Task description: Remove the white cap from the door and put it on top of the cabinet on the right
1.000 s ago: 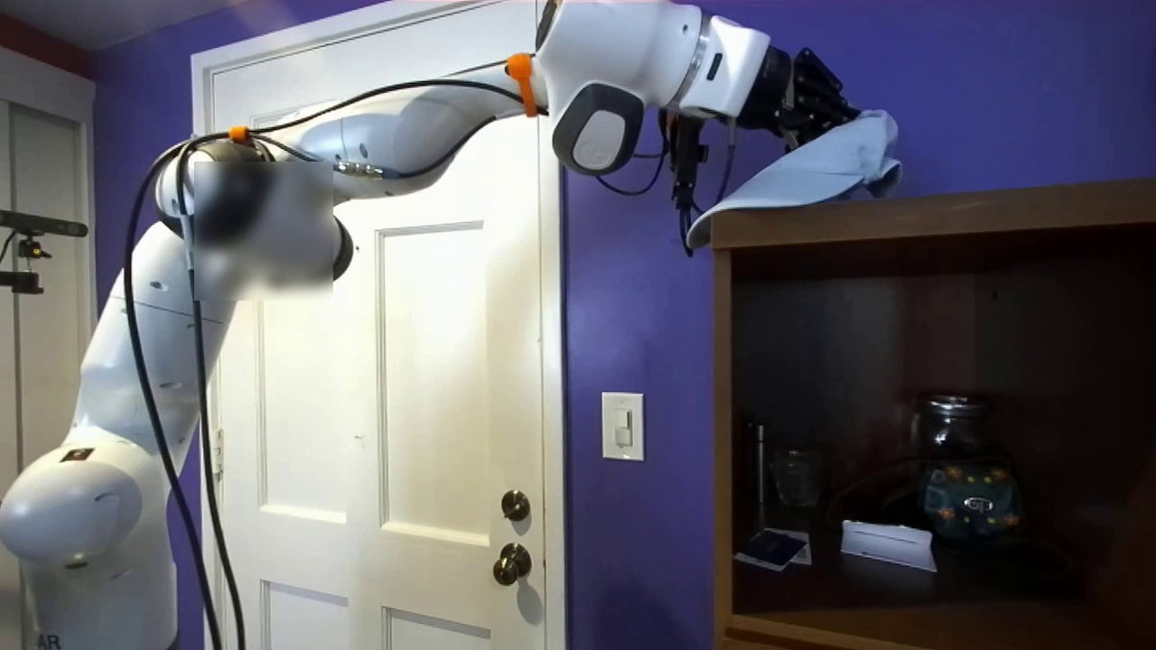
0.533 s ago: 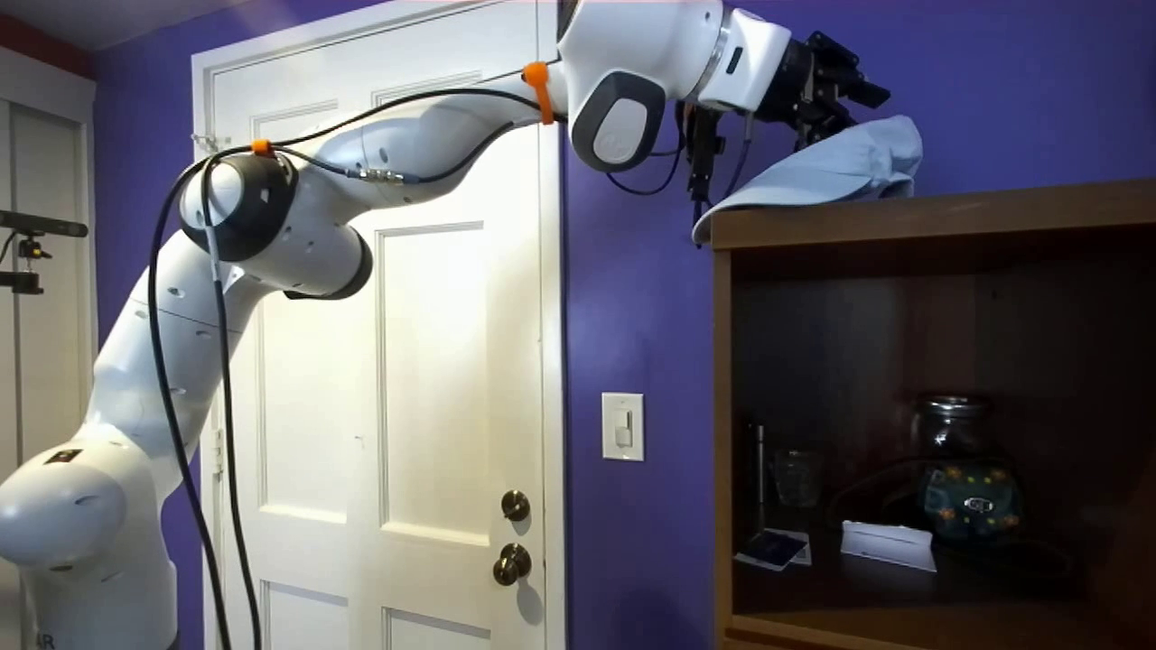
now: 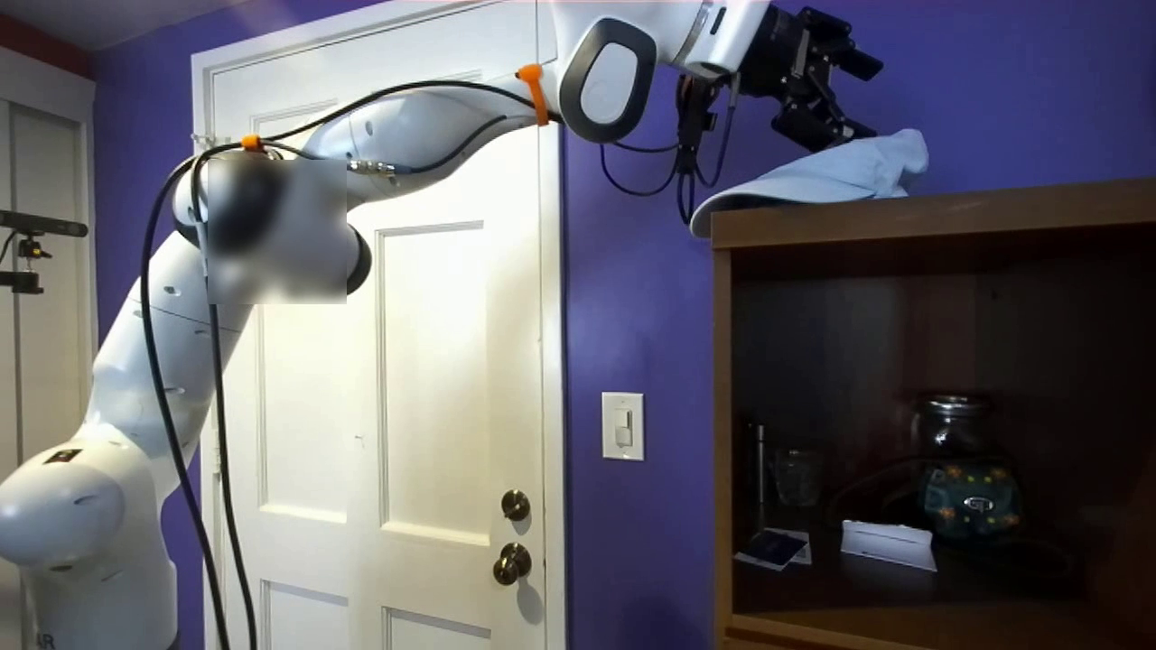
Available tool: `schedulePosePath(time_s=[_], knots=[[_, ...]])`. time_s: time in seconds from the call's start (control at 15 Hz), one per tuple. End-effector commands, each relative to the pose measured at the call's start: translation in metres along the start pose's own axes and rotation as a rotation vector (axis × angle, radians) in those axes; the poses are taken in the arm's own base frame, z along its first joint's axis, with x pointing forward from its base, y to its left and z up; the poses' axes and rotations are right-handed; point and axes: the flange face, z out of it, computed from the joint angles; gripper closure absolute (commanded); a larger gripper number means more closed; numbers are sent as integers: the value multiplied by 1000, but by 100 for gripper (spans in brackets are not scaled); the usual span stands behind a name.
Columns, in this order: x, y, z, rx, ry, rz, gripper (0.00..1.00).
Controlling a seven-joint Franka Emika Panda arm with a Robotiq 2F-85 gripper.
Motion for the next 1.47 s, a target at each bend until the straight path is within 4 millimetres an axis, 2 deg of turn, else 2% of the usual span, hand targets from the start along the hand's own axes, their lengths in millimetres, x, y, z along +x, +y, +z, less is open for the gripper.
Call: schedulePosePath(time_s=[0.0,0.53,0.93,1.4], knots=[[-4,-15,-13,-27,-6,14,0],[-28,-34,-53,-174,-85,-57,0],[-43,-50,-89,-295,-21,-193,0],[-86,-40,-118,-523,-137,-379,0]])
